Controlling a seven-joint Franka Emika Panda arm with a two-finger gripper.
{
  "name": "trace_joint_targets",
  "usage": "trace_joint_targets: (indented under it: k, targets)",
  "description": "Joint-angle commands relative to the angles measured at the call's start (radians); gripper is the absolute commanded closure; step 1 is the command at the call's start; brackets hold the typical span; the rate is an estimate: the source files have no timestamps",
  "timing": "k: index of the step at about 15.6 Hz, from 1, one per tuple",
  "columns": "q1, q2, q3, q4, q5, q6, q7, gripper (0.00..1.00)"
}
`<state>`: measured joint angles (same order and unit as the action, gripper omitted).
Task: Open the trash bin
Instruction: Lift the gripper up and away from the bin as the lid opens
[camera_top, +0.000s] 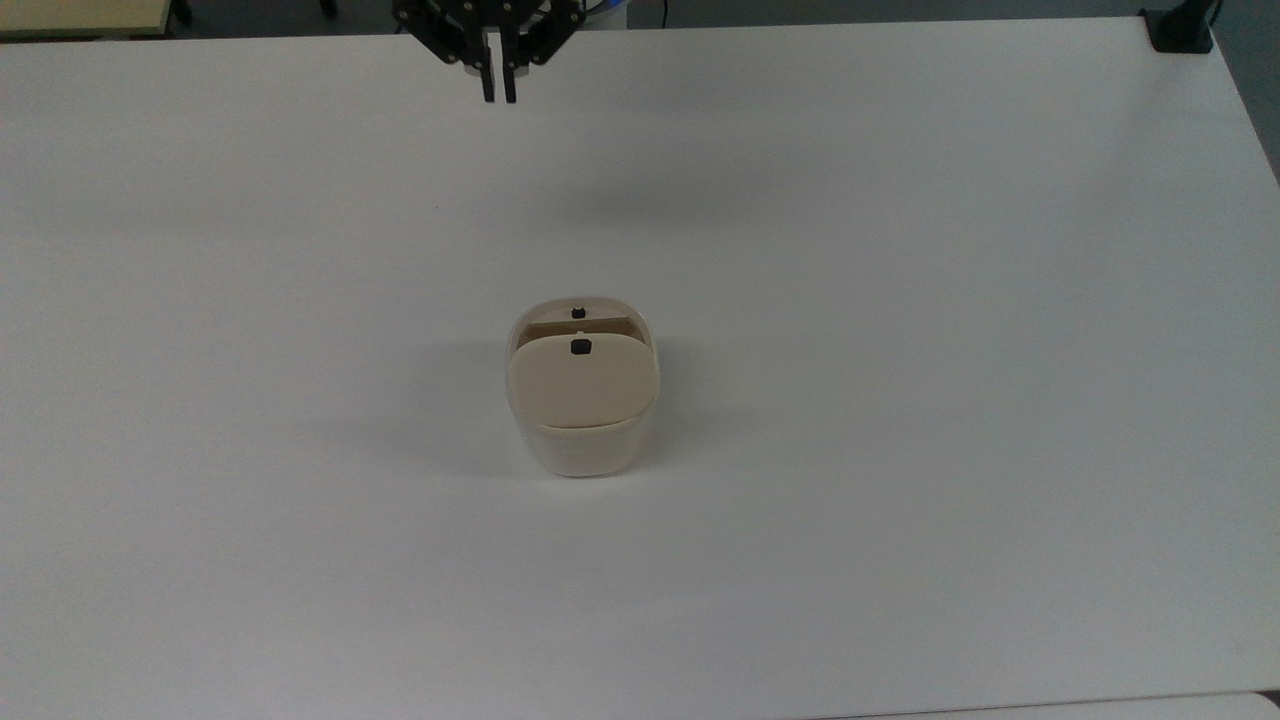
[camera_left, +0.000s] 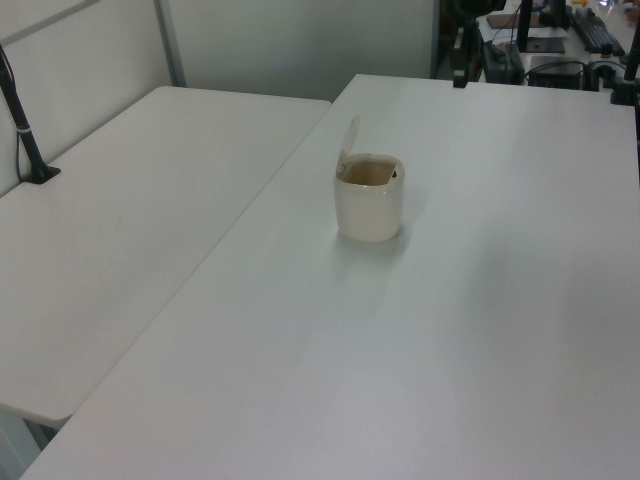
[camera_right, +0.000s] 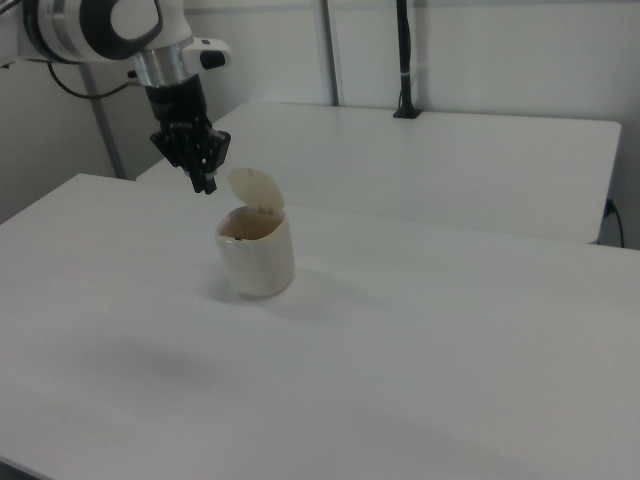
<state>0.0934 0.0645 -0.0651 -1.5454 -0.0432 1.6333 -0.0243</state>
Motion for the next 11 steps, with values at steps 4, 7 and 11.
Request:
trace_joint_targets:
  k: [4, 7, 11]
  targets:
    - [-0.004, -0.064, -0.001, -0.048, -0.040, -0.032, 0.007, 0.00]
    - [0.002, -0.064, -0.001, -0.048, -0.041, -0.053, 0.009, 0.00]
    - [-0.001, -0.071, -0.001, -0.045, -0.047, -0.053, 0.009, 0.00]
